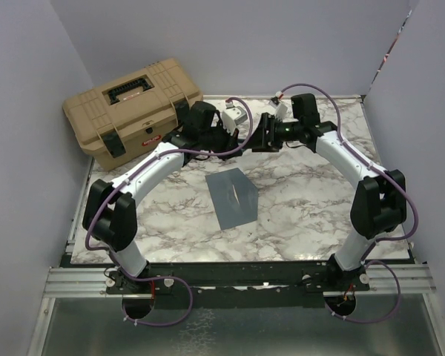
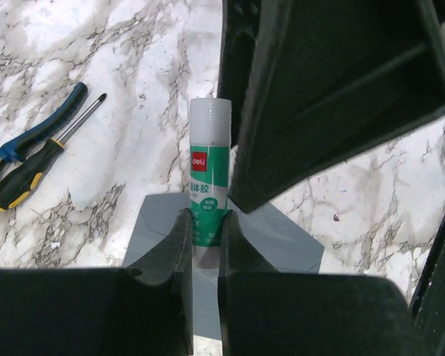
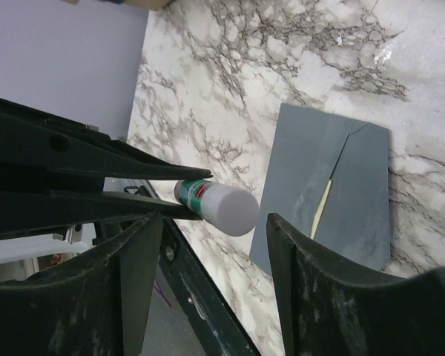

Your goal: Place the letter into the envelope and seal it

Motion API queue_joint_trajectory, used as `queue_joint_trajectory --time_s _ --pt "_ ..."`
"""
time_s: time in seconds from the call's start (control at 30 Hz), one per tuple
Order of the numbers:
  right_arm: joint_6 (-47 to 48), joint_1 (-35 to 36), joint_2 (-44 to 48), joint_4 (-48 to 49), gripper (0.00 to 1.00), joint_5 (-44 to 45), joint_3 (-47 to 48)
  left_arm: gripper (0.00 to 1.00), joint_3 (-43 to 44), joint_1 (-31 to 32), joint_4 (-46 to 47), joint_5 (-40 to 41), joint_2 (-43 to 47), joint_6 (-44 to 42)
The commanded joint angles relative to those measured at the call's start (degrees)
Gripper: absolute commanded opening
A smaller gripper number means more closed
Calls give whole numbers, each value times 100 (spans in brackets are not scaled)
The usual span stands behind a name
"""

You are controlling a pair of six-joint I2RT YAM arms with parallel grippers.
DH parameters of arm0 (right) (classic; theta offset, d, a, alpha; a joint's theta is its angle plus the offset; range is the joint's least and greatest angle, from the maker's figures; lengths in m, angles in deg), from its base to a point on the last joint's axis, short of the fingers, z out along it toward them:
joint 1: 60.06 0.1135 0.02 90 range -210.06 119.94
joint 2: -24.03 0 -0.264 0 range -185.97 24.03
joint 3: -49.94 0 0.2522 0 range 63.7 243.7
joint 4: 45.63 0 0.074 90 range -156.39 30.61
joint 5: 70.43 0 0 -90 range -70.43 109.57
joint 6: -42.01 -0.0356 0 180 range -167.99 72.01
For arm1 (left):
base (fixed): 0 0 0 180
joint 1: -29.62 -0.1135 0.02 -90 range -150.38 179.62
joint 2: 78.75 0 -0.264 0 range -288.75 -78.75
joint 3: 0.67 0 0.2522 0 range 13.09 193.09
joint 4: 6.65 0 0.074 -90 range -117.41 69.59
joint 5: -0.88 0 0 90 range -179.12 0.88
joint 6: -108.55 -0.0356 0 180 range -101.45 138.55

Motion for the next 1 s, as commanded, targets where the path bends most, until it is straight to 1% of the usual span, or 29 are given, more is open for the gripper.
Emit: queue_joint_trajectory --time_s 0.0,0.1,0.2,0.47,0.53,0.63,0.67,0.7,0.73,0.8,0.83,0.87,0.97 --pt "-373 -146 38 607 62 -433 -206 0 62 11 -212 -294 304 -201" --pt "-552 -175 103 906 62 -575 -324 0 28 12 -233 -300 355 -223" --pt "-603 -187 63 966 60 -698 -325 0 28 11 -243 -296 374 -239" --pt "-807 -190 181 1532 43 -969 -485 0 -18 11 -326 -347 482 -358" --pt "-866 -186 177 1629 35 -1031 -501 0 -14 11 -343 -353 497 -374" --pt "-947 -182 210 1768 9 -1091 -539 0 90 13 -350 -210 459 -200" --pt "-973 -186 249 1837 3 -1073 -577 8 148 6 -354 -145 439 -103" --pt "-988 -185 290 1910 1 -1049 -608 23 193 7 -353 -76 414 -34" --pt "-991 -188 333 1954 0 -1032 -630 39 231 3 -350 6 391 24" --pt "-996 -187 355 2024 0 -1094 -637 54 287 2 -347 82 339 65" --pt "-1020 -187 355 2061 0 -1145 -635 58 301 2 -350 73 315 60" --pt "-1052 -187 343 2116 0 -1205 -639 60 323 2 -341 37 287 26" --pt "-1103 -187 330 2210 0 -1297 -652 61 349 2 -344 -157 191 -62"
